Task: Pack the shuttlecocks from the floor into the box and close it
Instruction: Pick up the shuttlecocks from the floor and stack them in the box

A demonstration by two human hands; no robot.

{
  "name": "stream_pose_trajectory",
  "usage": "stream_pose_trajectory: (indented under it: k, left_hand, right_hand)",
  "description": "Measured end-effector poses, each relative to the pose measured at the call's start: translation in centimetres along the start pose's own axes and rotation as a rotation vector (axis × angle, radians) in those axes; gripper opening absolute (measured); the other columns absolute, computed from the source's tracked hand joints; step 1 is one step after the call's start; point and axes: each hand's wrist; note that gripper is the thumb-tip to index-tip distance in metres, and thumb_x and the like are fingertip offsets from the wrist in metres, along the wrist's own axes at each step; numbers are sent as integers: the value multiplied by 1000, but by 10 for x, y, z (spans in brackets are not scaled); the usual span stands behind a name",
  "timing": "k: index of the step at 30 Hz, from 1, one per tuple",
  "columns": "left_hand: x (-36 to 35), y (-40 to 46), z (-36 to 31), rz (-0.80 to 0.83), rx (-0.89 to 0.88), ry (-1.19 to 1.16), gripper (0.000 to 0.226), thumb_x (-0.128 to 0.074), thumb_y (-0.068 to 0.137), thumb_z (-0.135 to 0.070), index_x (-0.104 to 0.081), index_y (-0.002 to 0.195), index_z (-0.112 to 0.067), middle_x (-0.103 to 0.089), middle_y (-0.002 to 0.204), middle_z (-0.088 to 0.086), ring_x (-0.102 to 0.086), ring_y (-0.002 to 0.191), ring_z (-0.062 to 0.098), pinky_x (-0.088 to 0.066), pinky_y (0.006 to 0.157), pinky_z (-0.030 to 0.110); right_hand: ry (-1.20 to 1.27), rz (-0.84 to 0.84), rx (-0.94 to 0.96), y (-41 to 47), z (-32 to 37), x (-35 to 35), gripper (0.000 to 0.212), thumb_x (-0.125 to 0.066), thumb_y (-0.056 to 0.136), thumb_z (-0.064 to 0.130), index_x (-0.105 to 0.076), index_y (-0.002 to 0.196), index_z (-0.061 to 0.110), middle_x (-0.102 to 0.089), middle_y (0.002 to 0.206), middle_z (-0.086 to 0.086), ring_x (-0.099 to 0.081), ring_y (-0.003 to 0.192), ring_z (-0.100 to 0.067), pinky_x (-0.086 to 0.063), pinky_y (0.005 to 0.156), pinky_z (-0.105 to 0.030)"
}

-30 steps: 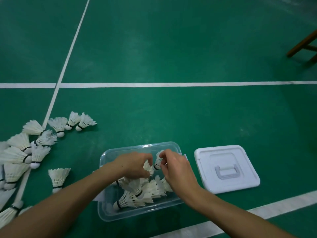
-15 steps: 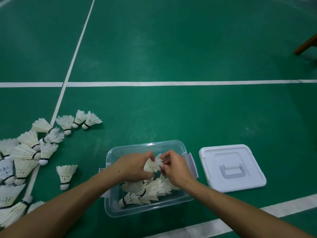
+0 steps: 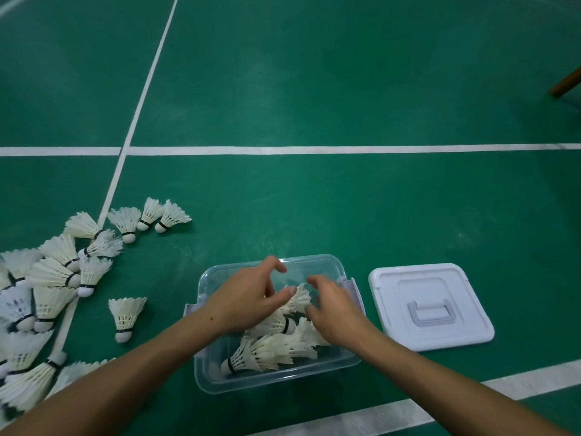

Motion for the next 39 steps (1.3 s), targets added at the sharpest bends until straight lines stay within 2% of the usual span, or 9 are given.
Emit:
stream_pose_trajectory:
  k: [4,7,12,17,21,26,31,34,39]
  left_hand:
    - [16,-5,-10,-88,-28,-200,69,-32,92,-82,-41,140,-33,-69,90,-4,-68,80,8,-54,75,31]
    - [24,-3,-17,-140,-30,-230,76,-26,87,-86,-39,141,-34,-68,94,-10,-66,84,2,-50,79,32]
    - [14,-2,-29,-180,38,-163,74,-21,87,-88,-46,129,-33,-70,89,-7,-67,81,5,-56,80,41]
    - [9,-3,-33,-218,99,-222,76,-18,85,-92,-53,115,-32,-71,89,-8,-68,82,4,-56,81,41]
    - [15,-1,-23,-228,136,-389,69,-25,93,-85,-60,107,-27,-69,99,-6,-72,73,9,-55,67,35]
    - [2,-5,-5,-208,70,-167,20,-62,101,-44,-64,108,-25,-69,95,-14,-70,79,1,-59,70,22]
    - [-34,-2,5,-90,-45,22,45,-73,92,-50,-64,129,-27,-71,126,-10,-66,114,7,-55,99,31]
    - [-48,5,0,-75,-40,197,60,-69,89,-61,-55,141,-33,-65,138,-14,-64,122,11,-55,93,32]
    - [-66,20,-4,-111,-4,391,69,-63,89,-70,-47,145,-34,-69,134,-12,-70,111,12,-55,83,32]
  right_hand:
    - [302,21,191,-32,21,29,37,-69,101,22,-61,136,26,-66,135,12,-67,115,-1,-58,100,-27]
    - [473,137,225,-42,31,35,44,-84,88,26,-64,127,28,-70,125,12,-73,108,-7,-63,95,-34]
    - [350,85,267,-38,32,23,75,-94,75,32,-51,135,35,-69,113,12,-71,96,-13,-65,81,-39]
    - [222,25,385,-33,25,19,72,-87,83,35,-43,139,44,-66,111,15,-71,90,-10,-64,76,-34]
    - [184,-67,402,-31,9,31,53,-84,82,36,-59,127,47,-62,119,11,-69,92,-6,-63,80,-30]
    - [352,-272,200,-28,-14,55,25,-88,78,29,-70,94,37,-65,111,7,-74,84,-7,-66,76,-33]
    - [396,-377,139,-25,-17,57,21,-88,79,25,-70,90,29,-63,113,3,-77,81,-9,-66,78,-33]
    - [398,-397,133,-24,-16,55,21,-89,79,22,-70,87,27,-62,115,2,-76,81,-7,-65,80,-29]
    - [395,-406,110,-24,-18,53,20,-90,80,23,-71,86,27,-62,114,5,-75,82,-2,-62,78,-20]
Point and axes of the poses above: each hand's wrist, its own y-axis towards the middle knuckle, its own x-axis out of the back of the hand, z = x × y
